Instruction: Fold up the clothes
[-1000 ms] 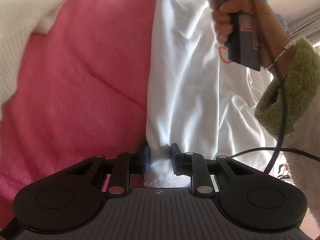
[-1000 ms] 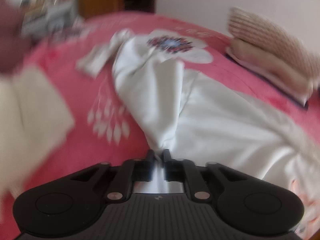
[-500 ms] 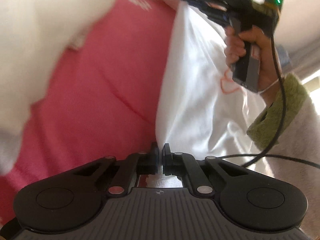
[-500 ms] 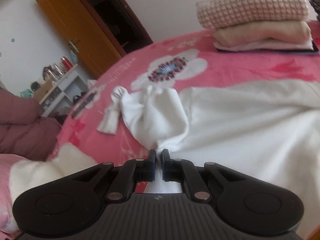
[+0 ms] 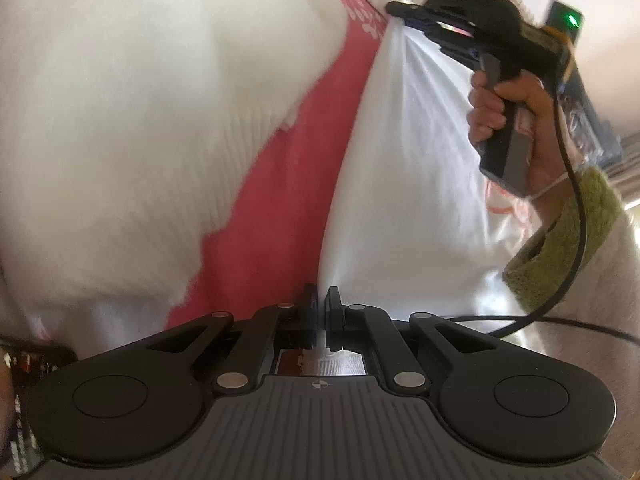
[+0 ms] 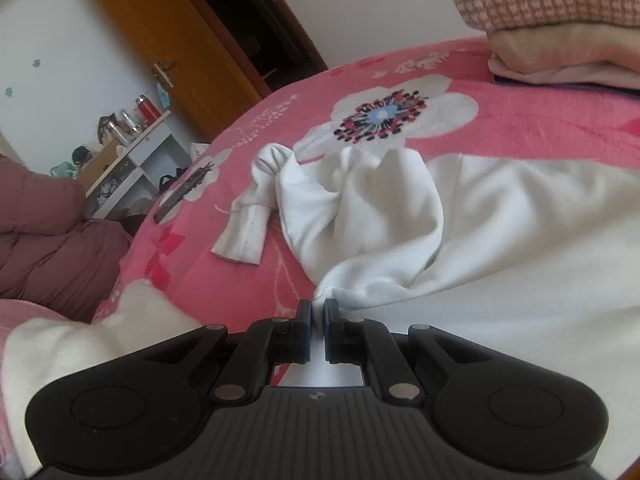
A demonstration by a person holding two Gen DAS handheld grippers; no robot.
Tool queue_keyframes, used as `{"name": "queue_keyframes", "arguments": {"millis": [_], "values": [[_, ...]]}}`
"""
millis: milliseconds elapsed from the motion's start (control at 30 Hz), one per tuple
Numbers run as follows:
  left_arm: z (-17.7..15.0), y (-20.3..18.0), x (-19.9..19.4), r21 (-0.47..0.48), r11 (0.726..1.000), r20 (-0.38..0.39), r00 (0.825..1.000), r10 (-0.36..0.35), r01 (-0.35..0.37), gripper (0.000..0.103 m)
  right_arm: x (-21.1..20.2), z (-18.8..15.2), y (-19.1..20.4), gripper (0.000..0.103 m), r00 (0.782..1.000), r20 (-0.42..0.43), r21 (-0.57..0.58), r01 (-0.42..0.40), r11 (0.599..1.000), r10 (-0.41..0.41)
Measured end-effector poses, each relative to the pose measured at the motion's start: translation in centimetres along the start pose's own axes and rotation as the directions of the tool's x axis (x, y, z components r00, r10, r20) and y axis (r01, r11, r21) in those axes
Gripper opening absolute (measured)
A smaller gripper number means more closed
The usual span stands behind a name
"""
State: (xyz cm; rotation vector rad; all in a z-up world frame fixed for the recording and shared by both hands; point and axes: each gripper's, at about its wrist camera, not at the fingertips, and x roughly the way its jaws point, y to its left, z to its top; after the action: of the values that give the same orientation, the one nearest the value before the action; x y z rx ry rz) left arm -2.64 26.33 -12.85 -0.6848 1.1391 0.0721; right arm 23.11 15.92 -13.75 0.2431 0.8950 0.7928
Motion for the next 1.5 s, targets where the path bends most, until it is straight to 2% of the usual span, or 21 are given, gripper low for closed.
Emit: {"name": "queue_keyframes", "arguments": {"millis": [67,167,233,333,433,533,633,700,800,900,967,1033,1100,1200,1267,1333,1400,1500], "values": [[0.2,-0.1,0.5,0.024,0.999,-0.02,1.0,0.023,-0.023,0.008,1.1,-0.4,-0.2,0.007,0.998,-0.046,-0.003,0.041,0.999,-0.042],[0.4,0.0,0.4,0.034,0.999,-0.049,0.998,0.028,-0.027,0.011,0.0,0.1,-0.5,0.011,0.993,-0.107,0.038,0.046,0.998,-0.042],[0.7,0.4,0.2,0.039,0.999,-0.056,0.998,0.03,-0.028,0.013,-2.5,0.7,-0.6,0.028,0.99,-0.138,0.051,0.045,0.998,-0.038],[0.8,1.0,-0.4,0.041,0.998,-0.055,0.998,0.039,-0.037,0.022,-9.6,0.8,-1.0,0.036,0.993,-0.107,0.015,0.051,0.999,-0.049],[0.2,0.6,-2.0,0.072,0.993,-0.008,0.996,0.094,-0.093,0.035,-18.8,-0.4,-2.4,0.038,0.997,-0.07,0.051,0.047,0.998,-0.044],[-0.1,-0.6,-2.9,0.105,0.984,0.04,0.989,0.139,-0.143,0.037,-27.8,-3.6,-4.1,0.038,0.997,-0.036,0.126,0.068,0.99,-0.064],[0.0,-1.5,-4.8,0.141,0.978,0.084,0.986,0.143,-0.154,0.037,-33.8,-8.6,-4.5,0.038,0.996,-0.044,0.171,0.089,0.981,-0.082],[0.1,-2.6,-6.0,0.182,0.969,0.125,0.981,0.147,-0.168,0.037,-35.1,-12.1,-2.8,0.039,0.991,-0.089,0.108,0.114,0.988,-0.104],[0.0,-4.9,-6.1,0.233,0.958,0.167,0.978,0.129,-0.166,0.037,-33.7,-17.1,2.2,0.038,0.974,-0.172,-0.148,0.122,0.981,-0.147],[-0.6,-7.4,-3.9,0.251,0.959,0.151,0.984,0.093,-0.129,0.037,-31.2,-21.4,7.0,0.038,0.952,-0.187,-0.409,0.148,0.9,-0.241],[-1.3,-8.6,-2.3,0.267,0.955,0.122,0.987,0.1,-0.129,0.037,-30.2,-23.4,8.7,0.038,0.937,-0.196,-0.484,0.165,0.859,-0.29],[-2.0,-9.7,-1.3,0.291,0.948,0.12,0.988,0.1,-0.131,0.037,-31.0,-23.9,8.8,0.038,0.938,-0.193,-0.441,0.178,0.88,-0.287],[-2.5,-10.5,-1.0,0.315,0.943,0.13,0.989,0.074,-0.112,0.037,-33.4,-23.5,7.5,0.038,0.944,-0.152,-0.355,0.224,0.908,-0.292],[-2.6,-11.9,0.0,0.352,0.932,0.152,0.988,0.037,-0.089,0.038,-38.3,-22.2,3.9,0.038,0.945,-0.065,-0.162,0.307,0.938,-0.321],[-2.3,-13.3,1.3,0.37,0.926,0.163,0.987,0.013,-0.073,0.038,-41.2,-21.4,0.9,0.038,0.938,-0.013,-0.026,0.345,0.938,-0.345],[-2.0,-14.6,2.6,0.377,0.925,0.166,0.986,-0.016,-0.048,0.038,-43.1,-20.2,-2.4,0.038,0.924,0.027,0.103,0.377,0.92,-0.381],[-1.5,-15.9,3.8,0.378,0.925,0.166,0.985,-0.049,-0.018,0.038,-44.1,-18.9,-6.2,0.038,0.91,0.052,0.261,0.384,0.886,-0.41],[-0.8,-17.8,5.7,0.395,0.918,0.17,0.98,-0.1,0.025,0.038,-44.1,-17.8,-12.1,0.038,0.908,0.086,0.472,0.326,0.819,-0.411]]}}
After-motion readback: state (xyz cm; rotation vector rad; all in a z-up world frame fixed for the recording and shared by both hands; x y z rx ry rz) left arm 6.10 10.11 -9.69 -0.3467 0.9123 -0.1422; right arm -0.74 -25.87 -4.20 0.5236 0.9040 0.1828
